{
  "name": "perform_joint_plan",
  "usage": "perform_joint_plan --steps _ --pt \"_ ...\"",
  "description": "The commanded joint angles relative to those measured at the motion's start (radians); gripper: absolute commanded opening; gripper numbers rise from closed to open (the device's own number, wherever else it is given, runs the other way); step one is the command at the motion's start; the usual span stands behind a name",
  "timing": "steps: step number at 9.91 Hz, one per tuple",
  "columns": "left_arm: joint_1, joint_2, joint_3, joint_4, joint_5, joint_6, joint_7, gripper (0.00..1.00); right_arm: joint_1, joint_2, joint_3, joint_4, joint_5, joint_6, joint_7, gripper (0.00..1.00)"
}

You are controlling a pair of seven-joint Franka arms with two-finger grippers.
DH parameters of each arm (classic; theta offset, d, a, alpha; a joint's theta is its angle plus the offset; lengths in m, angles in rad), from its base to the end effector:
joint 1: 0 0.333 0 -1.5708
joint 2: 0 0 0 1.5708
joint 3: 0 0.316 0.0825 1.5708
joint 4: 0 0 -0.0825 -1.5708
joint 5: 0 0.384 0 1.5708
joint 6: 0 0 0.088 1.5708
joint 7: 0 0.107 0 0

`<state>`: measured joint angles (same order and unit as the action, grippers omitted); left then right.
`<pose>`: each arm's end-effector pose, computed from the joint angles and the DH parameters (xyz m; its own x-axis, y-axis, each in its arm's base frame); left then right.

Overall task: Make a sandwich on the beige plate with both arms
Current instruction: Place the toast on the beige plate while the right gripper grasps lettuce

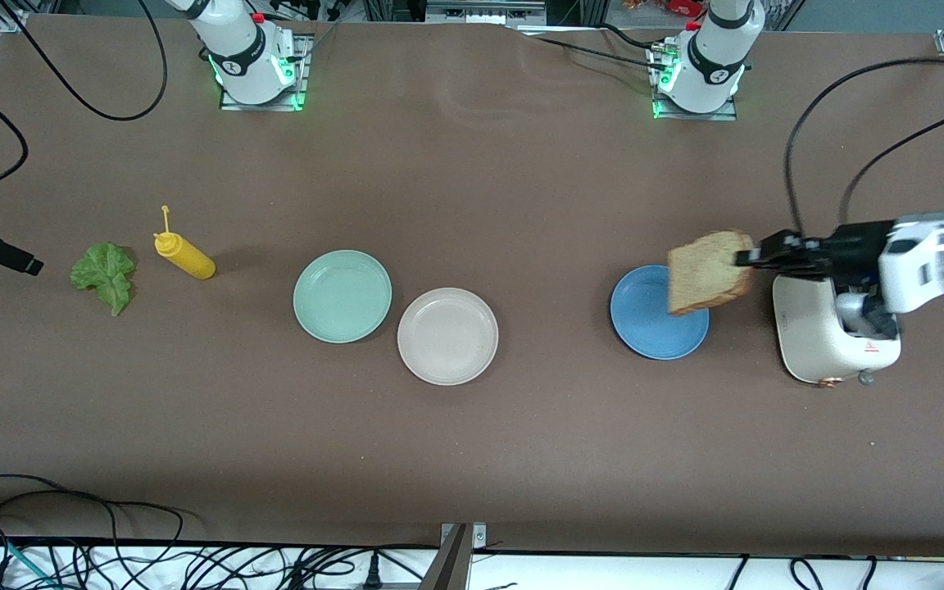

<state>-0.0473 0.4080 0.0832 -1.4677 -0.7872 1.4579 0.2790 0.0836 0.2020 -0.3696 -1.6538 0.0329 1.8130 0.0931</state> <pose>0.6415 -0.0676 0.4509 0.9543 -0.2376 -0.1812 -0.0311 -0.6822 0.7305 0.5973 -0.1562 0.4942 0.9276 -0.3729 -0.0250 -0.3716 -0.9274 0.0433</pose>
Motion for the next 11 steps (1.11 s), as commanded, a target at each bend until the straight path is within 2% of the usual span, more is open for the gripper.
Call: perform_joint_plan --steps 1,3,5,7,8,9,10,11 --pt "-0.095 0.101 0.010 0.059 -0.101 0.004 -0.034 0.00 -0.068 0.107 -0.009 0.005 0.005 0.029 -0.067 1.00" --pt "-0.155 0.152 0.010 0.089 -0.176 0.042 -0.040 0.00 -0.085 0.190 -0.009 -0.015 0.009 0.104 -0.076 1.00" --pt "-0.233 0.184 0.010 0.087 -0.245 0.135 -0.073 0.00 -0.085 0.218 -0.009 -0.102 0.009 0.225 -0.096 1.00" --pt "-0.271 0.286 0.010 0.089 -0.506 0.165 -0.129 0.00 -0.085 0.229 -0.008 -0.281 0.010 0.451 -0.105 1.00" --pt "-0.291 0.307 0.010 0.089 -0.532 0.174 -0.151 0.00 -0.087 0.238 -0.008 -0.352 0.013 0.550 -0.110 1.00" --pt "-0.319 0.320 0.010 0.089 -0.572 0.232 -0.161 0.00 -0.087 0.264 -0.006 -0.375 0.019 0.593 -0.110 1.00" --pt "-0.371 0.339 0.010 0.090 -0.578 0.330 -0.153 0.00 -0.087 0.278 -0.008 -0.377 0.019 0.598 -0.111 1.00" --pt "-0.406 0.368 0.010 0.104 -0.587 0.373 -0.146 0.00 -0.093 0.280 -0.008 -0.380 0.021 0.598 -0.110 1.00"
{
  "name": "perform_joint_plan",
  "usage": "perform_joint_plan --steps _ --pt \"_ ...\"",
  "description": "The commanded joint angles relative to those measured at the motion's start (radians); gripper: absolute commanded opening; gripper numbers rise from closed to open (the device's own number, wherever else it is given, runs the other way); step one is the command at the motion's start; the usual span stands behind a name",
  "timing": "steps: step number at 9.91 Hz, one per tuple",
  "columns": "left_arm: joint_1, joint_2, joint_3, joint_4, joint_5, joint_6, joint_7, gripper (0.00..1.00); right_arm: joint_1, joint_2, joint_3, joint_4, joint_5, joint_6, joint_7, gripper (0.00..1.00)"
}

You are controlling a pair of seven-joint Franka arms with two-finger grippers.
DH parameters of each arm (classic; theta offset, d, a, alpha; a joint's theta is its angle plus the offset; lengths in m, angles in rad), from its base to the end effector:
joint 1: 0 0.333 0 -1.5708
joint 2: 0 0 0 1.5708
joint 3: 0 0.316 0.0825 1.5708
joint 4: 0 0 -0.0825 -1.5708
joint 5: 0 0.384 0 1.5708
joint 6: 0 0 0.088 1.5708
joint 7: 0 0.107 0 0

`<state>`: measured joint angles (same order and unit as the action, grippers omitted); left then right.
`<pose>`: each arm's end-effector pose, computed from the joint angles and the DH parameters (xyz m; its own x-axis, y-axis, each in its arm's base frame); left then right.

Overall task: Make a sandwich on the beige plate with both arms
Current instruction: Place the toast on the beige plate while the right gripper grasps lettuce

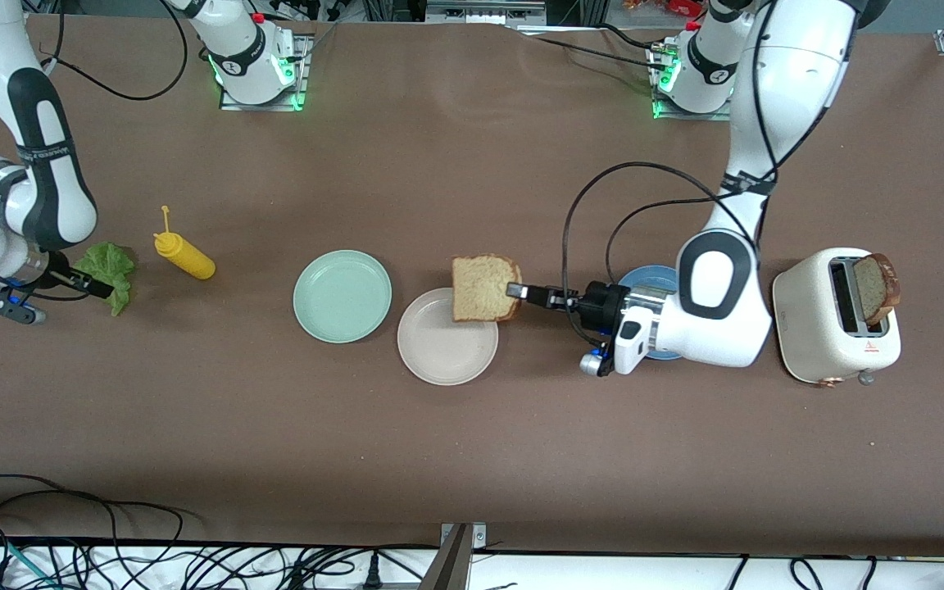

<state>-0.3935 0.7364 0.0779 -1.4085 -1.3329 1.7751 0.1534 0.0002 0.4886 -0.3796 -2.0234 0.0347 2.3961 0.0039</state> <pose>0.6527 -0.3152 0.2934 0.9265 -0.1354 -0.3510 0.2671 -0.4202 0.8672 0.5524 -0.2163 0.2145 0.9247 -0.3721 -0.0798 -0.3575 -0.9213 0.1532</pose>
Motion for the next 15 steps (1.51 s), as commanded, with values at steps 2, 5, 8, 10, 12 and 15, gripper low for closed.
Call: perform_joint_plan --steps 2,5,8,10,12,15 --pt "-0.102 0.104 0.016 0.091 -0.064 0.105 0.027 0.00 -0.048 0.025 0.005 -0.009 0.019 0.017 -0.022 1.00" --pt "-0.125 0.152 0.016 0.091 -0.094 0.145 0.112 0.00 -0.063 0.057 0.010 -0.009 0.061 0.026 -0.022 1.00" --pt "-0.146 0.208 0.016 0.091 -0.188 0.193 0.213 0.00 -0.066 0.070 0.010 -0.003 0.106 0.026 -0.024 0.82" --pt "-0.146 0.228 0.016 0.091 -0.209 0.193 0.261 0.00 -0.074 0.071 0.010 -0.003 0.108 0.026 -0.047 0.35" --pt "-0.136 0.239 0.019 0.091 -0.206 0.193 0.361 0.12 -0.069 0.070 0.011 0.000 0.106 0.023 -0.053 0.00" --pt "-0.131 0.247 0.043 0.077 -0.195 0.205 0.489 1.00 -0.063 0.045 0.011 0.083 0.103 -0.027 -0.108 0.00"
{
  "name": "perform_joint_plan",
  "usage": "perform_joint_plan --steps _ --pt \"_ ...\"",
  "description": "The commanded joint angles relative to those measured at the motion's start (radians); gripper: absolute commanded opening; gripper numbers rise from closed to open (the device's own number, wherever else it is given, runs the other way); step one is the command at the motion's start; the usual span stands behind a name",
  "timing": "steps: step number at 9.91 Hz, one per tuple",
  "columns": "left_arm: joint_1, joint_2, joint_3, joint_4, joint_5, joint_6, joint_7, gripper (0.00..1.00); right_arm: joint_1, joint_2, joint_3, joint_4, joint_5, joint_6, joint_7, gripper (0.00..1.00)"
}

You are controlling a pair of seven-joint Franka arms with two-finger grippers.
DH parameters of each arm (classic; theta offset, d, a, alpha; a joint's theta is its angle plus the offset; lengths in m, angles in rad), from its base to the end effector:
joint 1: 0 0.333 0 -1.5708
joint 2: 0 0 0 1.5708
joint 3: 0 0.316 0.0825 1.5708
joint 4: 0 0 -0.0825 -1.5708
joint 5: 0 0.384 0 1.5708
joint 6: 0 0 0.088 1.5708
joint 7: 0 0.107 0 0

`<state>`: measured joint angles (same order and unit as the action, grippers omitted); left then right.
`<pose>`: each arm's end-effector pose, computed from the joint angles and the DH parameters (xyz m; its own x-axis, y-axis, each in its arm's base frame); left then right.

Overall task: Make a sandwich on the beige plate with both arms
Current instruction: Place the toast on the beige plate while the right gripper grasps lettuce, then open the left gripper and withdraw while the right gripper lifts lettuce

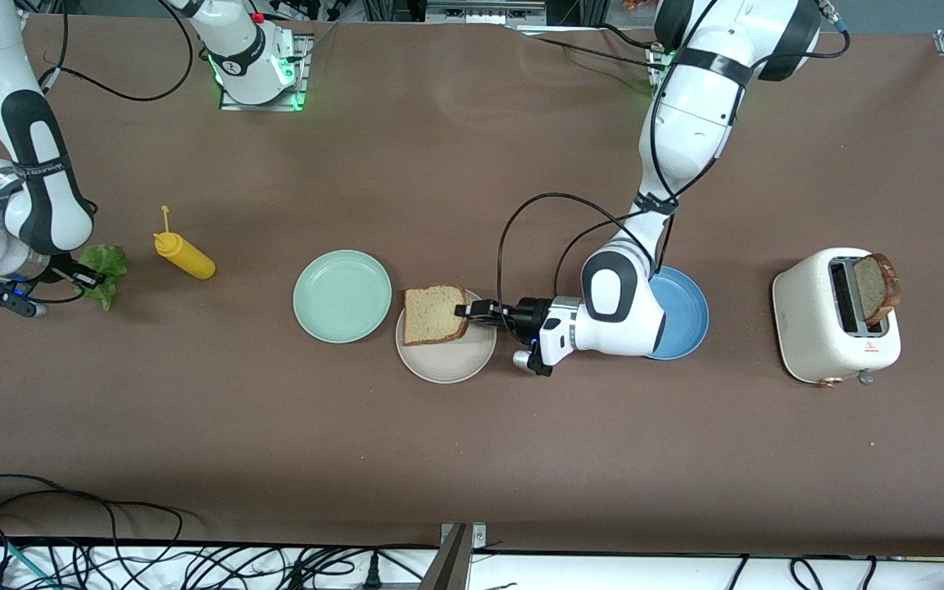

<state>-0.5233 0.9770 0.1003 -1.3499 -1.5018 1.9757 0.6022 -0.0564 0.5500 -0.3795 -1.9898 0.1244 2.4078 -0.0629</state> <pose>0.6309 -0.3722 0.1474 0.9833 -0.1696 -0.0661 -0.0066 -0.3963 0.9181 0.5453 -0.2492 0.1936 0.9042 -0.4173 -0.0905 -0.4068 -0.9063 0.1145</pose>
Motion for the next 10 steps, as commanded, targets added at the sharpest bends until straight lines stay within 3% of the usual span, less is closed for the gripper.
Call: perform_joint_plan --steps 1,3,7,9,10 --pt "0.000 -0.003 0.044 0.021 -0.009 0.005 0.031 1.00 -0.007 -0.019 0.010 0.112 0.012 -0.124 -0.046 0.00" --pt "0.015 -0.039 0.084 0.017 0.073 -0.009 -0.010 1.00 -0.005 -0.019 0.010 0.265 0.012 -0.325 -0.044 0.00" --pt "0.086 -0.190 0.101 0.023 0.501 -0.122 -0.327 1.00 0.022 -0.027 0.013 0.564 0.015 -0.750 -0.016 0.00" --pt "0.103 -0.295 0.108 0.022 0.775 -0.161 -0.493 1.00 0.091 -0.045 0.016 0.646 0.020 -0.883 0.157 0.00" --pt "0.127 -0.337 0.110 0.014 0.870 -0.208 -0.534 1.00 0.152 -0.061 0.016 0.649 0.062 -0.904 0.263 0.00"
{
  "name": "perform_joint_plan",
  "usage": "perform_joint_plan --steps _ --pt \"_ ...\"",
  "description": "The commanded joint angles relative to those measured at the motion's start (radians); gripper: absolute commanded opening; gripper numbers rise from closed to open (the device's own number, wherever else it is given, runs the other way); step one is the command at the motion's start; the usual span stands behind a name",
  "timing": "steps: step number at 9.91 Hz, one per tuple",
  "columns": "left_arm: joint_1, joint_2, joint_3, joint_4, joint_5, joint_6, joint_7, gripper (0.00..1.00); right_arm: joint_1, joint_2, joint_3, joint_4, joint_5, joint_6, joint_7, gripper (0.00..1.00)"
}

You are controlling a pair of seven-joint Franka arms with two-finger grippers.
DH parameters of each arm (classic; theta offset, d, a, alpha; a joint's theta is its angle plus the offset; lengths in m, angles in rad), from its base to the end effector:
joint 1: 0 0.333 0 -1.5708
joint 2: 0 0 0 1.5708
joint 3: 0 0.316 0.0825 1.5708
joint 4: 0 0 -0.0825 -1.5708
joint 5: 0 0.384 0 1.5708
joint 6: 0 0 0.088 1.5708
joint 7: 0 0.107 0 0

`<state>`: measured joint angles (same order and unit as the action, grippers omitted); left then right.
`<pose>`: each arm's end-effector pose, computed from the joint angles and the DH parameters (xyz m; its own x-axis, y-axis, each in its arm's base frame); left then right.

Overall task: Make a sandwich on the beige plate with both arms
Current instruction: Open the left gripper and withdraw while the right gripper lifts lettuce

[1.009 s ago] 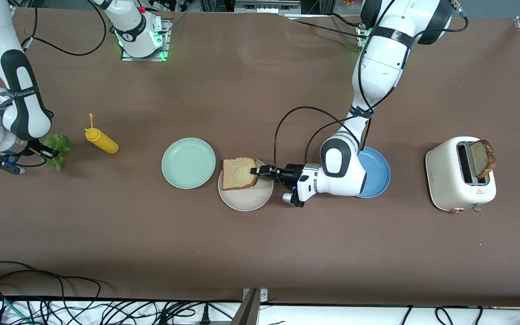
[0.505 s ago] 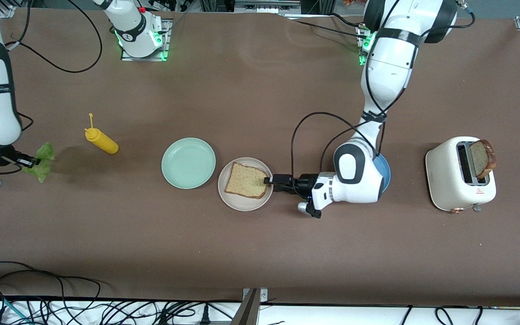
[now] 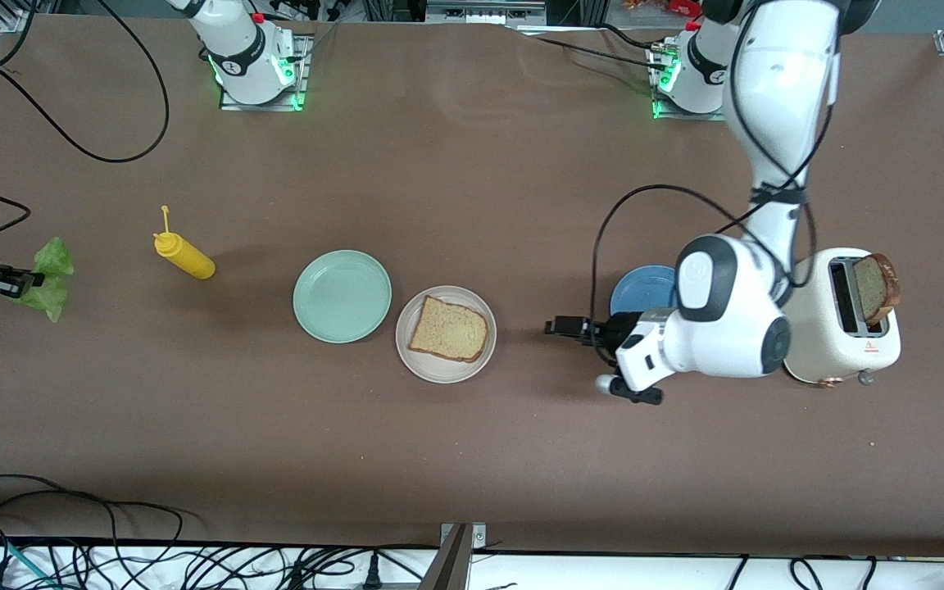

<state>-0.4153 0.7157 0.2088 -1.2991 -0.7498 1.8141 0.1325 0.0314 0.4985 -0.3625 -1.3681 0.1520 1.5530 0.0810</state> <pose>0.6883 -0.2383 0.3247 0.9743 -0.1652 -0.1530 -0.0580 -0.8408 0.5382 0.6451 -0.1588 0.4246 0.8772 -0.3932 -0.2754 -0.3965 -0.9169 0.0461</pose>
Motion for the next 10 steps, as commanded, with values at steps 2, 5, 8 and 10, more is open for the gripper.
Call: perform_joint_plan --steps 2,5,8,10 --pt "0.088 -0.158 0.001 -0.031 0.313 -0.157 -0.120 1.00 0.164 -0.021 -0.001 0.029 0.185 -0.050 0.379 0.00" --pt "0.134 -0.243 0.001 -0.028 0.623 -0.239 -0.119 1.00 0.367 0.004 -0.001 0.037 0.270 0.069 0.794 0.00" --pt "0.234 -0.265 0.001 -0.022 0.688 -0.243 -0.117 1.00 0.476 0.087 -0.001 0.037 0.418 0.211 1.055 0.00" --pt "0.272 -0.274 0.000 -0.020 0.716 -0.243 -0.114 1.00 0.530 0.142 -0.001 0.037 0.516 0.268 1.112 0.00"
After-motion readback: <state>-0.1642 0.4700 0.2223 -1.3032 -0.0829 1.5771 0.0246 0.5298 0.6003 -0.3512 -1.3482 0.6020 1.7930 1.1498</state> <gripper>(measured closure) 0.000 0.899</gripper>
